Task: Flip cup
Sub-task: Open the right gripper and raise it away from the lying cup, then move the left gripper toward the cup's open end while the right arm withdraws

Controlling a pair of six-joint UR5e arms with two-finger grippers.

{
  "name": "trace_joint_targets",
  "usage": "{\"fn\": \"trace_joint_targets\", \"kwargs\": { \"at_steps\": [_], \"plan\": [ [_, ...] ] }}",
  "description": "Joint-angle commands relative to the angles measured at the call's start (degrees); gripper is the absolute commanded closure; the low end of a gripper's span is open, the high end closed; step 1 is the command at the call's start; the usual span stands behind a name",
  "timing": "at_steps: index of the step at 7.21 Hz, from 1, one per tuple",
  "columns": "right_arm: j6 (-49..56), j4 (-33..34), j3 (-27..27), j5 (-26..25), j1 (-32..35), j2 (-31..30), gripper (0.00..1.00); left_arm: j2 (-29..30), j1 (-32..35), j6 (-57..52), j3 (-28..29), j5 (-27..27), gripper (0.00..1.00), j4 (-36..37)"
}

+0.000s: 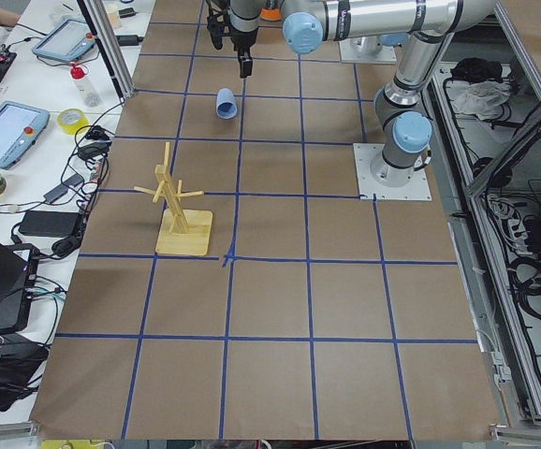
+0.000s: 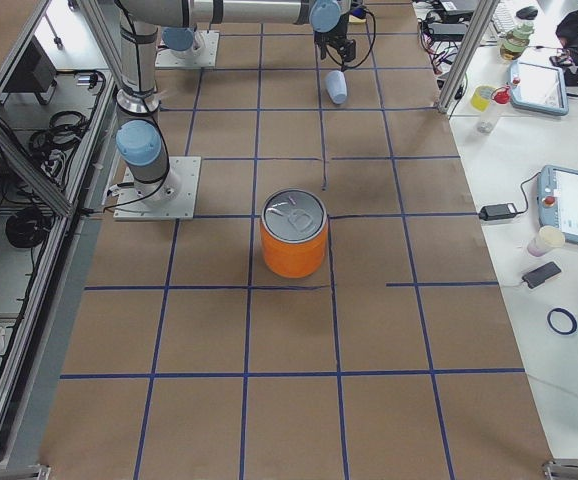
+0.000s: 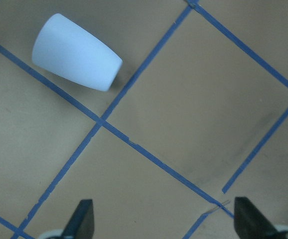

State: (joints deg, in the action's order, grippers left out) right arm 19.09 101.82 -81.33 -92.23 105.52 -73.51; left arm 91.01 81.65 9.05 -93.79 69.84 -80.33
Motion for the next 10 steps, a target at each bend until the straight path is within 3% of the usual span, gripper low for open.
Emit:
{"fn": "trace_joint_targets", "kwargs": {
  "at_steps": [1, 3, 4, 5, 6, 8, 10],
  "plan": [
    [-6.5, -5.1, -0.1, 2.1, -6.3, -7.0, 0.00, 5.8, -0.7, 0.6, -0.9, -6.4, 0.00, 3.8],
    [-15.5, -7.7, -0.1, 2.5, -9.6, -10.3, 0.00, 9.9, -0.7, 0.7, -6.1, -22.0, 0.00, 7.4],
    [-15.4, -7.8, 0.0, 2.8, -11.4, -11.4, 0.00, 11.7, -0.7, -0.3, -6.1, -25.8, 0.00, 8.2],
    [-15.6, -7.7, 0.1, 6.5, -13.6, -12.2, 0.00, 13.8, -1.0, -2.1, -6.7, -26.2, 0.00, 12.3],
    [-15.6, -9.1, 0.0, 6.2, -15.9, -13.4, 0.00, 15.8, -1.2, -3.8, -6.8, -26.6, 0.00, 16.1],
    [-15.6, -11.7, 0.0, 5.6, -17.1, -14.8, 0.00, 19.8, -2.1, -10.4, -7.2, -34.7, 0.00, 16.9],
    [-16.6, -11.8, -0.2, 5.1, -16.7, -15.0, 0.00, 23.1, -2.2, -17.6, -7.2, -36.4, 0.00, 17.6]
  ]
}}
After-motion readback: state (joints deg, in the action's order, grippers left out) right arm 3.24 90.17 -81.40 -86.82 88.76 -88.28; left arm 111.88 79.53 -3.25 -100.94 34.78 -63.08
